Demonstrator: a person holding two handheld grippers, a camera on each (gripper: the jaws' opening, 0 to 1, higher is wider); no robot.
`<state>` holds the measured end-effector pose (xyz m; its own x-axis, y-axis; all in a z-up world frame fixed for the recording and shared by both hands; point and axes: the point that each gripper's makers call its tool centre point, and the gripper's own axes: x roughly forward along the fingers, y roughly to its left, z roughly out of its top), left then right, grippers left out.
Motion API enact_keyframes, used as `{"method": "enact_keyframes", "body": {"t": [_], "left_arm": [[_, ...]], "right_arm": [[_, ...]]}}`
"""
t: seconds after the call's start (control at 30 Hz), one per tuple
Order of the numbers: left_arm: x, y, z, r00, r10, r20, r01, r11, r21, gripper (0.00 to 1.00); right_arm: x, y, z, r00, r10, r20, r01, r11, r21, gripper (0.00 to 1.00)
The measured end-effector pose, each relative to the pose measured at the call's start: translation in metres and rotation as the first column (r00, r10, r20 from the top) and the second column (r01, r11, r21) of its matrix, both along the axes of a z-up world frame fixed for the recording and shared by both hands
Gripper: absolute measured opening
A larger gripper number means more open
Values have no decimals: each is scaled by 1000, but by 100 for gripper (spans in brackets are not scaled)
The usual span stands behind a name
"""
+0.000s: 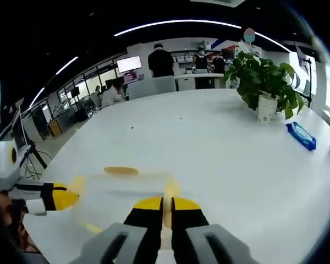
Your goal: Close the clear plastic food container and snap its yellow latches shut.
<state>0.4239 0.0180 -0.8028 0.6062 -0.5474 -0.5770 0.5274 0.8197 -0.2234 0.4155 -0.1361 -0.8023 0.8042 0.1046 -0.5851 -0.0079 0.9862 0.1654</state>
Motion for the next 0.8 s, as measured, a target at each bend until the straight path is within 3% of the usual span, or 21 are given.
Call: {"method": "enact_keyframes", "body": {"t": [0.07, 0.2, 0.27, 0.47, 0.6, 0.8], "left_arm": [[1, 4, -2, 1000, 10, -5, -10, 1000, 14, 7], [7, 19, -6, 997, 67, -26, -67, 997, 27, 27], [9, 23, -7, 996, 72, -46, -71, 997, 23, 31], [7, 23, -7, 995, 75, -59, -74, 997, 13, 34], [3, 20, -7, 994, 71, -82, -73, 997, -13, 43], [3, 18, -5, 993, 72, -98, -77, 996, -49, 41]], "right_arm": [[0, 0, 0, 1000, 5, 3, -5, 1000, -2, 1], [-3, -10, -3, 1000, -11, -7, 11, 1000, -16, 1], [-5, -18, -4, 999, -36, 0, 36, 999, -2, 4], [-7, -30, -4, 998, -64, -14, 64, 998, 11, 8], [-4, -23, -1, 999, -46, 2, 45, 997, 68, 17], [-1, -10, -2, 1000, -1, 1, 1, 997, 75, 17]]}}
